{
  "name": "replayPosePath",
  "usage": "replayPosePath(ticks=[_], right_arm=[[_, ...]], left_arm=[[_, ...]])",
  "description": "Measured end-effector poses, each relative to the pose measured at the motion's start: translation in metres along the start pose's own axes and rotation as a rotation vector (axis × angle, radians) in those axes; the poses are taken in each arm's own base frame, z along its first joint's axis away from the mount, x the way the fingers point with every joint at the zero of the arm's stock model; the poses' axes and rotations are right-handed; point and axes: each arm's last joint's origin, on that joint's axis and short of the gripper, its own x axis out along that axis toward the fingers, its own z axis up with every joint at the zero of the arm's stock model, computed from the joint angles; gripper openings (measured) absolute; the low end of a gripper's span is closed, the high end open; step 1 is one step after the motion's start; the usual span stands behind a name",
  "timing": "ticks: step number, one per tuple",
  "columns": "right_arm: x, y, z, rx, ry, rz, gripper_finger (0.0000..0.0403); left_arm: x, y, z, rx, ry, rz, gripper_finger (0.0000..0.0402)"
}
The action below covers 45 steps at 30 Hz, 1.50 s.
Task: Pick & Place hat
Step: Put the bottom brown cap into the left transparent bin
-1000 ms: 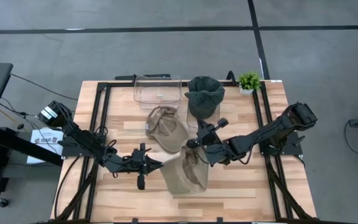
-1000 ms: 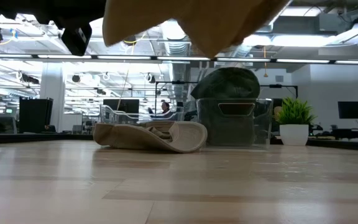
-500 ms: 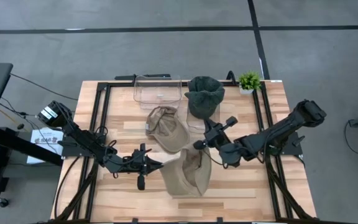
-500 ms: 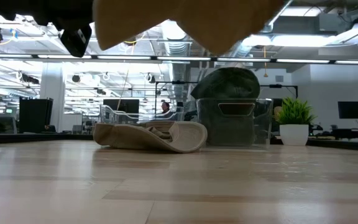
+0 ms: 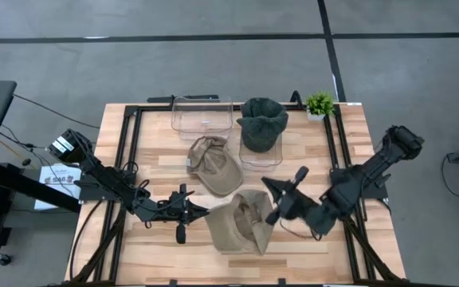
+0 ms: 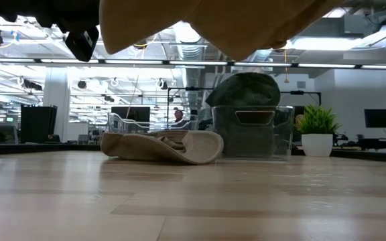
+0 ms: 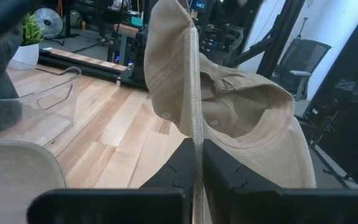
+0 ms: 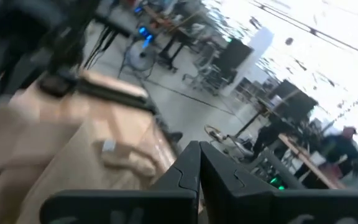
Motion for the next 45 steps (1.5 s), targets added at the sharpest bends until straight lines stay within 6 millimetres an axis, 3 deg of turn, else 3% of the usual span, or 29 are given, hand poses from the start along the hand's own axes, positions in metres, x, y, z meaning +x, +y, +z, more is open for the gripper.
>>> replayPosePath(ticks=[4, 9, 14, 19, 27, 31, 37, 45], right_arm=[[-0.014, 0.011, -0.016, -0.058, 0.031, 0.055, 0.0000], [-0.022, 0.013, -0.032, 0.057, 0.075, 0.070, 0.0000], [-0.010, 0.013, -0.036, 0.255, 0.083, -0.008, 0.0000], [0.003, 0.020, -0.045, 0.317, 0.102, 0.004, 0.0000], [0.019, 0.061, -0.069, 0.204, 0.143, -0.025, 0.0000], [0.033, 0.071, -0.080, 0.156, 0.164, -0.103, 0.0000], [0.047, 0.068, -0.086, 0.028, 0.195, -0.171, 0.0000], [0.047, 0.055, -0.080, -0.176, 0.201, -0.330, 0.0000]], left_arm=[[0.000, 0.000, 0.000, -0.003, -0.004, -0.001, 0.0017], [0.000, 0.000, 0.001, -0.008, -0.010, 0.002, 0.0017], [0.003, 0.003, 0.002, -0.011, -0.016, 0.016, 0.0017], [0.003, 0.004, 0.003, -0.016, -0.023, 0.021, 0.0017], [0.003, 0.004, 0.004, -0.019, -0.028, 0.019, 0.0017], [0.003, 0.004, 0.004, -0.020, -0.028, 0.020, 0.0017], [0.003, 0.004, 0.004, -0.022, -0.028, 0.017, 0.0017], [0.002, 0.002, 0.003, -0.022, -0.026, 0.013, 0.0017]])
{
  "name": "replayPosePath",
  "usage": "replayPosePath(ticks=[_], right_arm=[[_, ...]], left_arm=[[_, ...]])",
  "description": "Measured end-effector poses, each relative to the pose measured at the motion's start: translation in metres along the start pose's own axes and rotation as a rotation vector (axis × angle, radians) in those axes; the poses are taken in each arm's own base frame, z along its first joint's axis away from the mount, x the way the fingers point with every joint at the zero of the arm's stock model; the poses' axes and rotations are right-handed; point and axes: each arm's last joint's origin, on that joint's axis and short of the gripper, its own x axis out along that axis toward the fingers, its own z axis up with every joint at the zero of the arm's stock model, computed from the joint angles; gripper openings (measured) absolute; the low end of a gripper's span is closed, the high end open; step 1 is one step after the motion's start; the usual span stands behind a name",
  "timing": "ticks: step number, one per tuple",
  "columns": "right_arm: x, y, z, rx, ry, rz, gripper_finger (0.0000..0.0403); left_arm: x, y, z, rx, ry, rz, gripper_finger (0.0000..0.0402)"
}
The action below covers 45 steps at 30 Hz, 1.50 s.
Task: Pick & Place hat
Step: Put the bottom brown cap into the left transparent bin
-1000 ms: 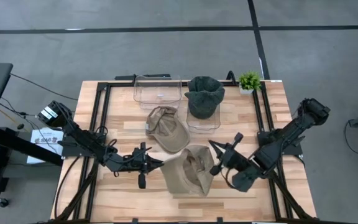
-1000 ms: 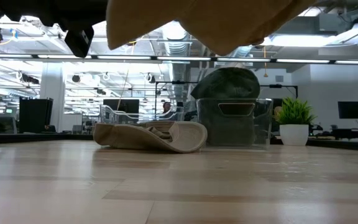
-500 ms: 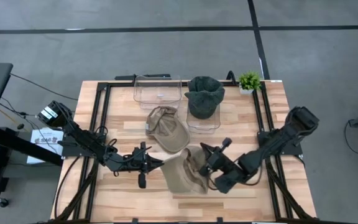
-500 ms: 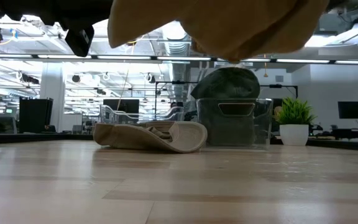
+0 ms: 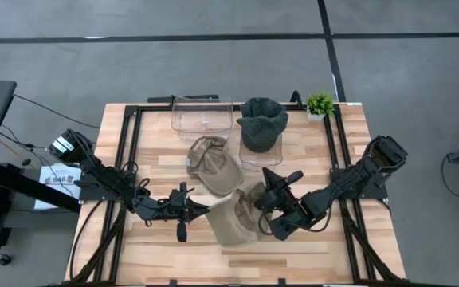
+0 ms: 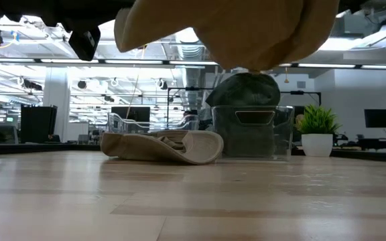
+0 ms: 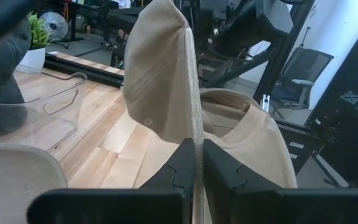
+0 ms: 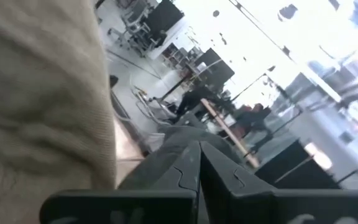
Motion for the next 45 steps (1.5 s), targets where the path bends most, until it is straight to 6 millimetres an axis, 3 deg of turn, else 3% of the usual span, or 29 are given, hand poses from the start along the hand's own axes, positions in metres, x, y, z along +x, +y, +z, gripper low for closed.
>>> replayPosePath(ticks=[12, 21, 32, 39, 45], right_arm=[[0.015, -0.006, 0.002, -0.217, 0.038, -0.026, 0.0000], [0.012, -0.006, 0.002, -0.275, 0.033, -0.021, 0.0000], [0.005, -0.011, 0.026, 0.011, 0.012, -0.009, 0.0000], [0.008, -0.007, 0.033, 0.063, -0.054, 0.127, 0.0000], [0.018, -0.004, 0.030, 0.110, -0.039, 0.146, 0.0000]], left_arm=[[-0.003, -0.003, -0.005, 0.003, 0.036, -0.013, 0.0017], [-0.007, -0.006, -0.011, -0.013, 0.082, -0.022, 0.0017], [-0.006, -0.004, -0.012, -0.023, 0.096, -0.016, 0.0017], [-0.006, -0.004, -0.012, -0.027, 0.091, -0.013, 0.0017], [-0.006, -0.004, -0.011, -0.032, 0.087, -0.010, 0.0017]])
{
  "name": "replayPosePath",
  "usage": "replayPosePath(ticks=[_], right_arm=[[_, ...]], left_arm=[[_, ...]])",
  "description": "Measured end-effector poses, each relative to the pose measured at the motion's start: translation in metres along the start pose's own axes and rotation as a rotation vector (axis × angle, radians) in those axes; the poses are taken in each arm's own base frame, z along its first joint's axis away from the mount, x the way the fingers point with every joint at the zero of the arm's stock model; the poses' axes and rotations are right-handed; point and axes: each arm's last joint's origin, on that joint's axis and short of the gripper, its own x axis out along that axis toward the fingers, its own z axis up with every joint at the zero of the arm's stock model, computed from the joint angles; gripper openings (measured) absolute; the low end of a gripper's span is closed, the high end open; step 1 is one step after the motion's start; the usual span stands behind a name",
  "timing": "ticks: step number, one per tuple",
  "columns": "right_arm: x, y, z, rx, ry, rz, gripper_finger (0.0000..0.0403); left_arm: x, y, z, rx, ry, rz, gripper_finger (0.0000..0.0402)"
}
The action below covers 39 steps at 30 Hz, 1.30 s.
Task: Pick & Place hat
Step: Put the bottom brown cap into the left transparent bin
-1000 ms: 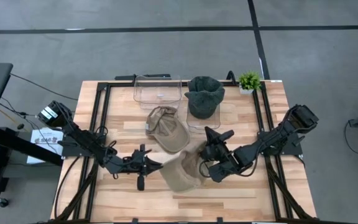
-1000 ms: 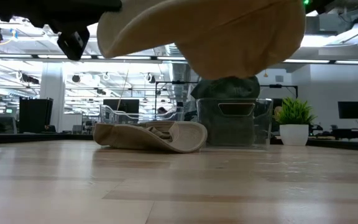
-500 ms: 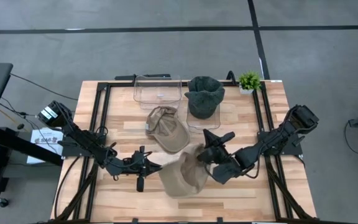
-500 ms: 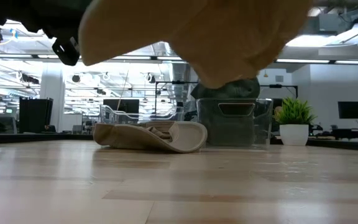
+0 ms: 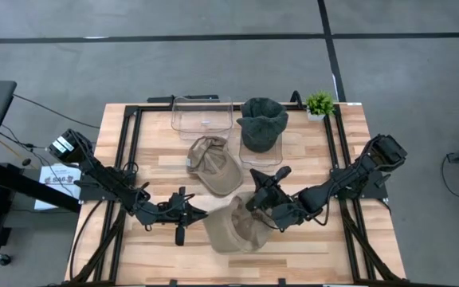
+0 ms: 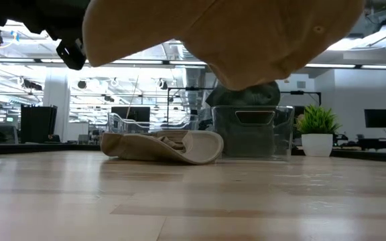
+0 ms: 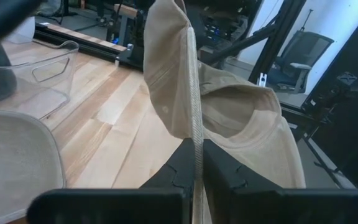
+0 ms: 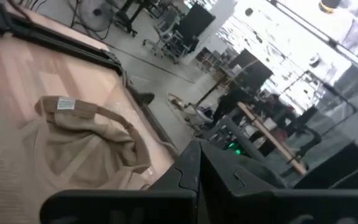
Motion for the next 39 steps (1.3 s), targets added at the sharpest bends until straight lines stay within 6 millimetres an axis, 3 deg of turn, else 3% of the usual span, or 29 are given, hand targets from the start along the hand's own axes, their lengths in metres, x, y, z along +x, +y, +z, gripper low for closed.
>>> replayPosePath(ticks=[8, 19, 27, 33, 39], right_arm=[[0.022, -0.007, -0.002, 0.166, 0.040, -0.064, 0.0000], [0.031, -0.006, 0.003, 0.368, -0.020, 0.123, 0.0000], [0.004, 0.002, 0.010, 0.408, -0.076, 0.230, 0.0000], [-0.035, -0.005, 0.021, 0.203, -0.031, -0.070, 0.0000], [-0.059, -0.011, 0.034, -0.017, -0.047, -0.061, 0.0000]], left_arm=[[0.000, 0.000, 0.000, -0.001, -0.002, 0.003, 0.0017], [0.000, 0.000, 0.000, 0.004, -0.002, 0.003, 0.0017], [0.000, 0.001, 0.001, 0.007, -0.013, 0.033, 0.0017], [0.000, 0.002, 0.001, 0.008, -0.029, 0.074, 0.0017], [0.000, 0.004, 0.002, 0.007, -0.048, 0.121, 0.0017]])
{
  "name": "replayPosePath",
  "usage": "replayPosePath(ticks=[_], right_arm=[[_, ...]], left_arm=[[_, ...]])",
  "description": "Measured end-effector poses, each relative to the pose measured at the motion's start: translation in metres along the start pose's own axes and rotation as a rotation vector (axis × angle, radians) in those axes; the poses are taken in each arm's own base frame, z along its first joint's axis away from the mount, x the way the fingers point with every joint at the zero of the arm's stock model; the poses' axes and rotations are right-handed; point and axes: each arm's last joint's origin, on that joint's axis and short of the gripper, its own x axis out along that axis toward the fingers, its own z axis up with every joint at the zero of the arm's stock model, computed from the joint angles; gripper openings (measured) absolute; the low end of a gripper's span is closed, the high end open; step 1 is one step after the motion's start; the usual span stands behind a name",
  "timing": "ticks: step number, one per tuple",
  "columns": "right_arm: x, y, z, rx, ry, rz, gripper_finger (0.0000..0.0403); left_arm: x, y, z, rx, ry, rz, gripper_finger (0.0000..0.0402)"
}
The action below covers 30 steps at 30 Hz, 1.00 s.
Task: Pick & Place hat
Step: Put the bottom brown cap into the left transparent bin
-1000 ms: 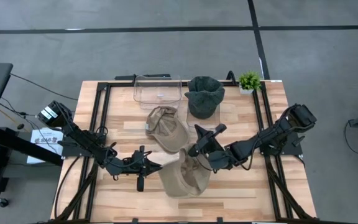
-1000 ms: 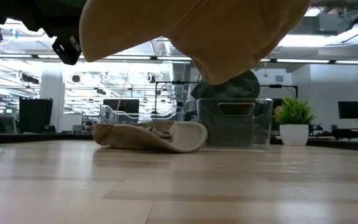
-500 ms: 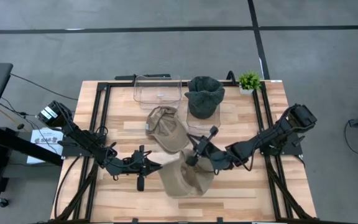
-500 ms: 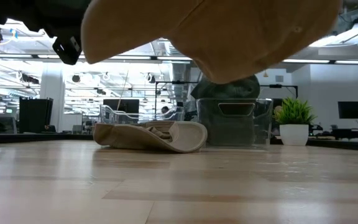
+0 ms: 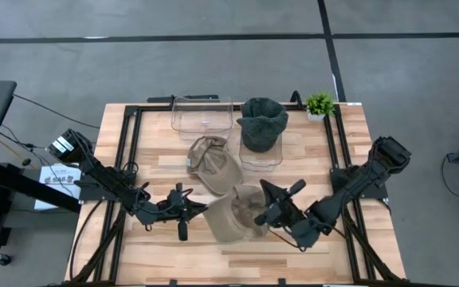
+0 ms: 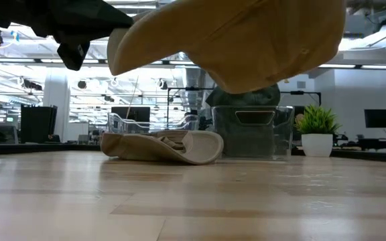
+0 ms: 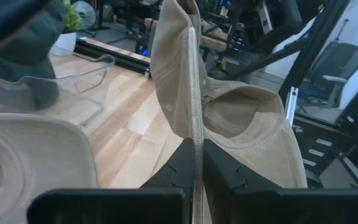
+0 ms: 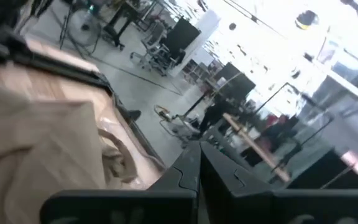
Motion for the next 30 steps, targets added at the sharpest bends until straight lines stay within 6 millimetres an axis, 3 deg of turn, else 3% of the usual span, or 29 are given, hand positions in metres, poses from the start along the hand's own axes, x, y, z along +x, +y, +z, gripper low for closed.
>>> replayPosePath(ticks=[4, 13, 16, 23, 30], right_arm=[[0.004, 0.000, -0.001, -0.129, 0.009, -0.009, 0.0000], [0.017, 0.005, -0.014, -0.157, 0.039, -0.035, 0.0000], [0.020, 0.010, -0.020, -0.077, 0.041, -0.034, 0.0000], [0.033, 0.017, -0.021, 0.207, 0.017, 0.203, 0.0000], [0.055, 0.023, -0.027, 0.319, 0.064, 0.244, 0.0000]], left_arm=[[-0.001, -0.002, 0.001, -0.004, -0.007, -0.010, 0.0017], [-0.018, -0.011, 0.017, 0.015, -0.056, -0.061, 0.0017], [-0.023, -0.011, 0.025, 0.023, -0.081, -0.055, 0.0017], [-0.018, -0.005, 0.031, 0.022, -0.104, -0.007, 0.0017], [-0.010, 0.003, 0.032, 0.017, -0.110, 0.037, 0.0017]])
